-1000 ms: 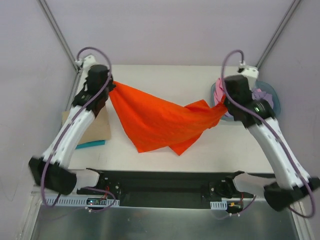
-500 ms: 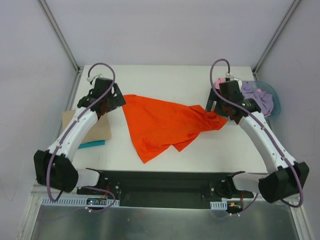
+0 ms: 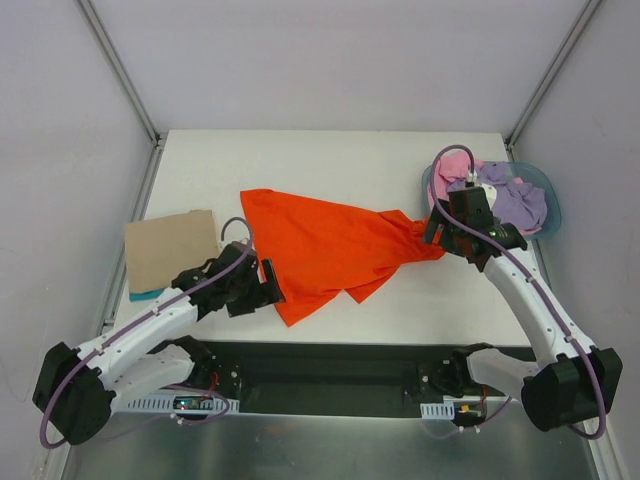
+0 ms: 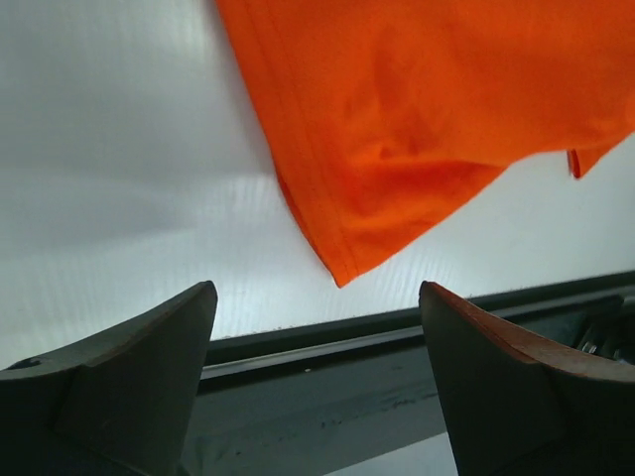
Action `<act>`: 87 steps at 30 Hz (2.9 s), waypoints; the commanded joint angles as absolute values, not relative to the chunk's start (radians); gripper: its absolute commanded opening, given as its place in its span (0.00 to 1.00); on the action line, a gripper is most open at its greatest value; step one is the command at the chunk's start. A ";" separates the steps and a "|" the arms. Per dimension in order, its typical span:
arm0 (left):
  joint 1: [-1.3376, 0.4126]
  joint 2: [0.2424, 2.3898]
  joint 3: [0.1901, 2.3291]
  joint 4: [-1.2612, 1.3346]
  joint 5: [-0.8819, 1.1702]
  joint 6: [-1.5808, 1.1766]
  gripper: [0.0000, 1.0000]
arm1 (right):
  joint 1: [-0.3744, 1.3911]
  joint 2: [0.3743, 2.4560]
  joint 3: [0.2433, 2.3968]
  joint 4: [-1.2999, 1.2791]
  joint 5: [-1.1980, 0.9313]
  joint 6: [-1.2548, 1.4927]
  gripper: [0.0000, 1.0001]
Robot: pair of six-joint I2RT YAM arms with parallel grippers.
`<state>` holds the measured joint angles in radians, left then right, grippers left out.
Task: Fold and stack the t-shirts
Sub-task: Flatten the tshirt out
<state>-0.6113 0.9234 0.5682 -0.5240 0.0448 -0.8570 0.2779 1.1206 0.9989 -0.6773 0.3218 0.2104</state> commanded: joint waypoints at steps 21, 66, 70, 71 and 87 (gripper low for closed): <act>-0.868 1.456 0.712 -0.382 0.023 -0.972 0.00 | 0.199 0.996 0.917 -0.650 0.316 0.190 0.97; -0.623 0.807 0.788 -0.793 -0.549 -0.893 0.00 | 0.204 1.169 0.657 -0.526 -0.187 0.212 0.54; -0.624 0.799 0.781 -0.793 -0.543 -0.896 0.00 | 0.207 1.258 0.649 -0.476 -0.222 0.221 0.50; -0.624 0.799 0.779 -0.793 -0.542 -0.896 0.00 | 0.207 1.268 0.649 -0.465 -0.219 0.227 0.50; -0.624 0.792 0.827 -0.793 -0.607 -0.893 0.00 | 0.255 1.343 0.692 -0.319 -0.180 0.252 0.01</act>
